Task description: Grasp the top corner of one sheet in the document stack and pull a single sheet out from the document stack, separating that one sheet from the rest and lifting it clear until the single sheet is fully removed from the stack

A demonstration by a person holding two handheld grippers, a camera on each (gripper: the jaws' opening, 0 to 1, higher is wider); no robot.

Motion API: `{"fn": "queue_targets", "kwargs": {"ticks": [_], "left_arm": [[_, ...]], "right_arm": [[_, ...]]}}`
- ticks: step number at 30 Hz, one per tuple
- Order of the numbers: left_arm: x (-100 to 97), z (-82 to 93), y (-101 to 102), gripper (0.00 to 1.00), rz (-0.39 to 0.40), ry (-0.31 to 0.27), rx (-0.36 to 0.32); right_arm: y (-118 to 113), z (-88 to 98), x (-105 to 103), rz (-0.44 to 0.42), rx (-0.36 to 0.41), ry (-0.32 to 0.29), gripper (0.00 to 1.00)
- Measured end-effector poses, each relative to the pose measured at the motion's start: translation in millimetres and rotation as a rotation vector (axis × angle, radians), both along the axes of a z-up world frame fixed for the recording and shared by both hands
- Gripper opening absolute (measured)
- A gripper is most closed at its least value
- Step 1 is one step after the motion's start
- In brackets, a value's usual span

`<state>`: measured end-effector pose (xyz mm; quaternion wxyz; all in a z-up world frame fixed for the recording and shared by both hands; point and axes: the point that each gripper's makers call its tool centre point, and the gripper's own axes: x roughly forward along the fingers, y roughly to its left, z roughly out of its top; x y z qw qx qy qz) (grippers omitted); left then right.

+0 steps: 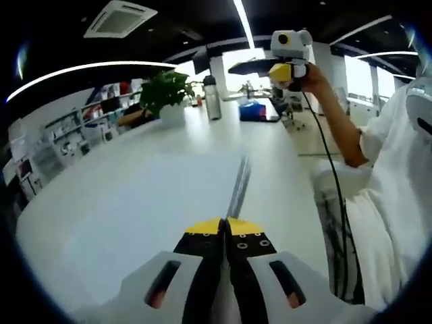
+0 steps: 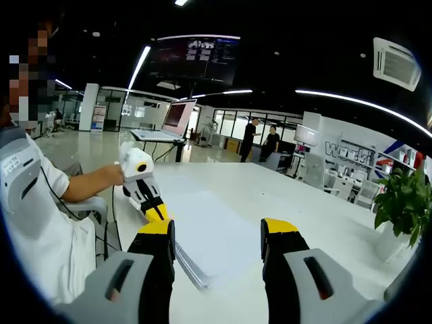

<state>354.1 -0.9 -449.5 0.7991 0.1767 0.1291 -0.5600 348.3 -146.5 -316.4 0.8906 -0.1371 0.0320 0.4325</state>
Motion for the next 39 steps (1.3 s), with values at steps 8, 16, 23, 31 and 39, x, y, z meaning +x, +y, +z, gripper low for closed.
{"fn": "queue_targets", "kwargs": {"ticks": [8,16,23,31,39], "left_arm": [[-3.1,-1.5,-0.6,0.03,0.002,0.020,0.010],[-15.5,-0.8,-5.7,0.03,-0.019,0.011,0.053],[-21.6,-5.5,-3.8,0.04,-0.048,0.013,0.086],[-24.6,-8.3,-7.4,0.25,-0.122,-0.123,0.130],[-15.3,-11.5,-8.2,0.24,-0.098,-0.308,0.267]], "right_arm": [[0.1,0.1,0.1,0.000,-0.001,-0.001,0.51],[0.9,-0.9,0.0,0.004,-0.009,-0.001,0.51],[0.8,-1.4,-0.5,0.004,-0.010,-0.001,0.51],[1.3,-2.6,-1.4,0.005,-0.012,0.001,0.51],[1.4,-3.0,-2.2,0.006,-0.012,0.000,0.51]]}}
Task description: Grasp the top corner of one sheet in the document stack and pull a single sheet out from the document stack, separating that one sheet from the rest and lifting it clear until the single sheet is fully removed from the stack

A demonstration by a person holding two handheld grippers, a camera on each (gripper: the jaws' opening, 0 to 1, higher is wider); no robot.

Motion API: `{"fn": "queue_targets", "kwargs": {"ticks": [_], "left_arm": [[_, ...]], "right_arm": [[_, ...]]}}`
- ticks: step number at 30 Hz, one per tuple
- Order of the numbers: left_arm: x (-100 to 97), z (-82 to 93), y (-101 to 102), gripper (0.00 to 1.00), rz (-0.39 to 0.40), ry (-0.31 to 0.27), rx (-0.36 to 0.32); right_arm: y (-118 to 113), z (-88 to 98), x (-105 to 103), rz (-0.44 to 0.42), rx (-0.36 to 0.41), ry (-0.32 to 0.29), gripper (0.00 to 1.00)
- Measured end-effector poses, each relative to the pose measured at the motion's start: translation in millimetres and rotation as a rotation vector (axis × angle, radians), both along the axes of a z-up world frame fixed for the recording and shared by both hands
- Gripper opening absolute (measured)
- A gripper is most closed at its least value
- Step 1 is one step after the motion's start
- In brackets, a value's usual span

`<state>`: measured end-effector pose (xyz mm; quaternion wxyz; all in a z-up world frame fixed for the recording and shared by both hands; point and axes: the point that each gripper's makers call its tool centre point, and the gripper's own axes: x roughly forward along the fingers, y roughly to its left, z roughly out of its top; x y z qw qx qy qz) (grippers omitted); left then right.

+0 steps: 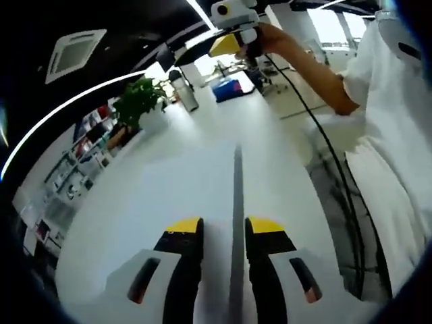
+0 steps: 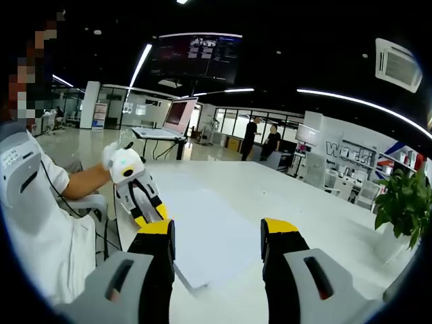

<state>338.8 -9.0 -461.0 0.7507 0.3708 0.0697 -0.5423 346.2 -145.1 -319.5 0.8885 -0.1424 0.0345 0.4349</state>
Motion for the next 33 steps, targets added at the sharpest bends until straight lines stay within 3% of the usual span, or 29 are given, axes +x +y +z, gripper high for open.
{"fn": "queue_targets", "kwargs": {"ticks": [2,8,11,16,28,33], "left_arm": [[0.3,-1.7,0.9,0.18,0.008,-0.030,0.029],[-0.4,2.4,0.1,0.05,0.025,0.002,0.011],[0.1,10.6,1.1,0.03,0.038,0.007,-0.020],[-0.4,19.7,3.5,0.03,0.067,0.071,-0.086],[2.9,38.8,5.9,0.03,0.106,0.094,-0.179],[6.0,50.8,10.3,0.03,0.150,0.138,-0.239]], "right_arm": [[-0.4,0.2,0.1,-0.001,0.001,0.000,0.51],[-0.5,-0.4,0.1,-0.001,0.000,-0.001,0.51],[-1.0,0.3,0.3,-0.002,0.001,-0.002,0.51],[-1.1,0.3,1.5,-0.003,0.000,-0.001,0.51],[-0.8,2.0,1.5,-0.001,0.001,-0.004,0.51],[-0.5,3.5,0.7,-0.001,0.004,-0.007,0.51]]}}
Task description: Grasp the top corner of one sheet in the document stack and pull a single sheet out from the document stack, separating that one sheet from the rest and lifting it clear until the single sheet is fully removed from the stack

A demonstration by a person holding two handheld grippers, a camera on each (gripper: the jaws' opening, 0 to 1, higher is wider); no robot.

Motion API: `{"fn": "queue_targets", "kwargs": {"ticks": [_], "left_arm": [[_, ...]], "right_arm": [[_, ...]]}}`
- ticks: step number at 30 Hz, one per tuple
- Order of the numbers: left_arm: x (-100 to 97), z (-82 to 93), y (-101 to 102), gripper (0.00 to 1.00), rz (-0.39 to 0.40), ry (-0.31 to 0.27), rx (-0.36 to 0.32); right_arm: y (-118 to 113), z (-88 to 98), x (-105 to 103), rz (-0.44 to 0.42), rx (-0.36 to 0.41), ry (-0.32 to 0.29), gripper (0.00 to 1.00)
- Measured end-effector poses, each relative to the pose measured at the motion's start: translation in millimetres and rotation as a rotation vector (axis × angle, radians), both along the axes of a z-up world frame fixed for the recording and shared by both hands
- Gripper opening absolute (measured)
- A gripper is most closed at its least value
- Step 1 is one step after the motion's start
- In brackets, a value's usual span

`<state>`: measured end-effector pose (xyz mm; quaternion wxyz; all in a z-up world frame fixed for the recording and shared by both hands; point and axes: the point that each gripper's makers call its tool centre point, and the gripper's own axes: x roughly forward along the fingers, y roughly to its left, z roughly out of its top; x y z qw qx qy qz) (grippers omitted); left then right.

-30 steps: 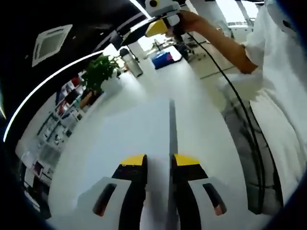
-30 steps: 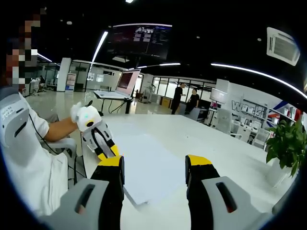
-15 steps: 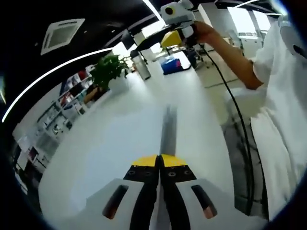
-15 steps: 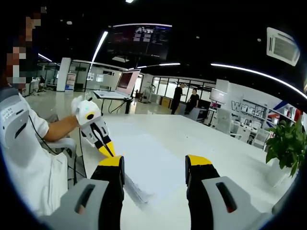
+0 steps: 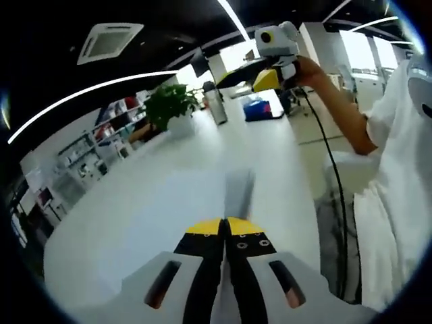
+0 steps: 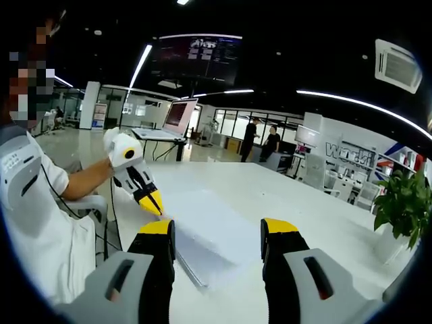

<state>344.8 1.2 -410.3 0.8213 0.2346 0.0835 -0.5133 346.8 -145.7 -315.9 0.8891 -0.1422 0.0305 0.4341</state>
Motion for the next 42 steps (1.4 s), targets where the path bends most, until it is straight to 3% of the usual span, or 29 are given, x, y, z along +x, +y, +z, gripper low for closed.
{"fn": "queue_targets", "kwargs": {"ticks": [12,17,42], "left_arm": [[3.9,36.8,18.2,0.03,0.059,0.079,-0.191],[9.6,47.4,33.3,0.03,0.125,0.120,-0.242],[-10.2,128.9,91.3,0.03,0.246,0.027,-0.455]], "right_arm": [[3.9,0.0,-2.6,0.009,-0.004,-0.003,0.51],[3.5,0.5,-3.2,0.010,-0.001,-0.003,0.51],[5.2,-3.9,-5.7,0.015,-0.008,0.001,0.51]]}}
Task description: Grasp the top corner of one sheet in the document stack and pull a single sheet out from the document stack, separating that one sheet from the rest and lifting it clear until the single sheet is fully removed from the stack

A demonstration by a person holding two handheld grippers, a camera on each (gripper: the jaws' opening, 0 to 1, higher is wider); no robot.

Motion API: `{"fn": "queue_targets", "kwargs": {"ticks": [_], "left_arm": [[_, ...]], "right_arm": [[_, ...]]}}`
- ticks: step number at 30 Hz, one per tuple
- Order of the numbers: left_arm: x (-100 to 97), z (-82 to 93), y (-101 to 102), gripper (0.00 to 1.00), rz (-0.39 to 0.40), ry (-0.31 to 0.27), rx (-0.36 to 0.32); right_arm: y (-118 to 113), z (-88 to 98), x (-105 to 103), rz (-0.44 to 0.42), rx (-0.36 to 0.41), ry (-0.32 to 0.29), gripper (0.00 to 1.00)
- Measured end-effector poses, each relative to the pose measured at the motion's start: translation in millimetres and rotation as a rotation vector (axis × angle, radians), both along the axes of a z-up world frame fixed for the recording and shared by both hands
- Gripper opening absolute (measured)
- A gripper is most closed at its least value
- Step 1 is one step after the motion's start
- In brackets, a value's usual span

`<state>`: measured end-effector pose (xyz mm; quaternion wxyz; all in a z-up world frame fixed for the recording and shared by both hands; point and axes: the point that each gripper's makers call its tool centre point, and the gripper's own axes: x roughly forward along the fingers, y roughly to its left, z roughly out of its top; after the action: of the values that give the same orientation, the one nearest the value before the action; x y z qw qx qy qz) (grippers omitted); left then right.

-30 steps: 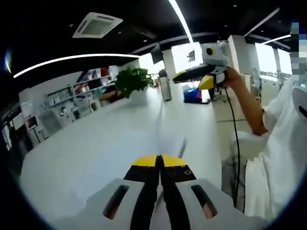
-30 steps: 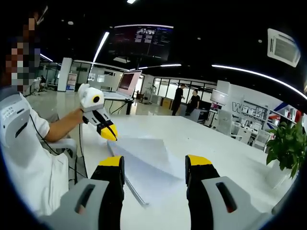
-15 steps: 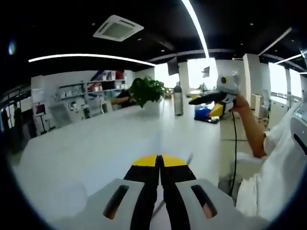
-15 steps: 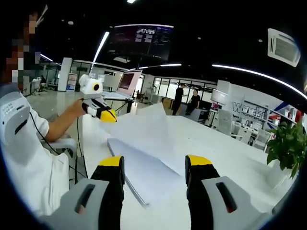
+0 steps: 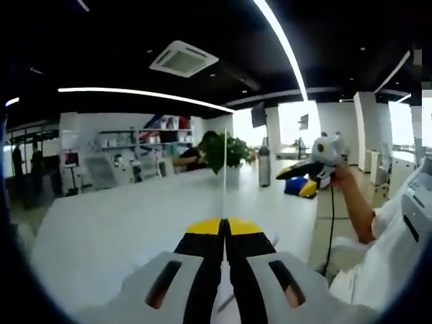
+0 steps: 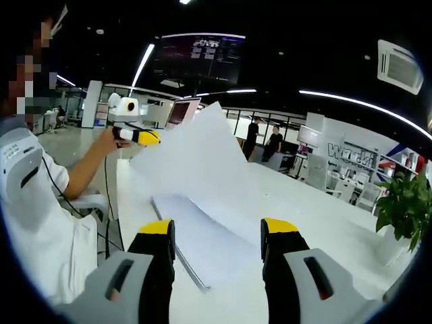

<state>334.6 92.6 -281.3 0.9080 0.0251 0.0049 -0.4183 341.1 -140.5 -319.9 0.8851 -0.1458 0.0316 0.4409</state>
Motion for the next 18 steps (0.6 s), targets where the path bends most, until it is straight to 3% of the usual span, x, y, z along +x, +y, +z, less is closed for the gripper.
{"fn": "queue_targets", "kwargs": {"ticks": [12,18], "left_arm": [[-24.9,46.4,28.5,0.02,0.057,-0.095,-0.106],[-37.9,67.9,41.0,0.02,0.032,-0.110,-0.216]], "right_arm": [[0.2,0.9,0.6,0.001,-0.003,-0.001,0.51],[-0.4,1.1,1.4,0.000,-0.004,-0.001,0.51]]}}
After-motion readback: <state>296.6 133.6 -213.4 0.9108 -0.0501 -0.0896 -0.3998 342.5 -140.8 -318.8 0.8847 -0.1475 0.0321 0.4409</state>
